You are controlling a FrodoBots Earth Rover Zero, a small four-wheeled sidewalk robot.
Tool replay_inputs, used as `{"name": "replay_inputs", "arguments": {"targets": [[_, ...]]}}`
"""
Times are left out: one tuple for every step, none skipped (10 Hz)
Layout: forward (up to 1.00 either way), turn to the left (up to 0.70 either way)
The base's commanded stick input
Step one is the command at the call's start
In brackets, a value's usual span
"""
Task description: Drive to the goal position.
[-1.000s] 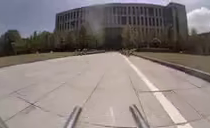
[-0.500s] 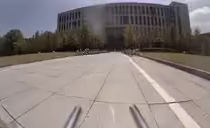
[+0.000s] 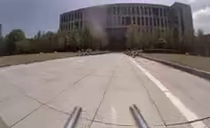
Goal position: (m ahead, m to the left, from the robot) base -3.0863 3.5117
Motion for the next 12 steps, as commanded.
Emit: {"name": "replay_inputs", "arguments": {"targets": [[0.70,0.03],[0.70,0.03],[0.70,0.03],[0.70,0.03],[0.70,0.03],[0.70,0.03],[0.70,0.03],[0.70,-0.03],[0.70,-0.21],[0.70,-0.32],[0.70,-0.32],[0.70,-0.32]]}}
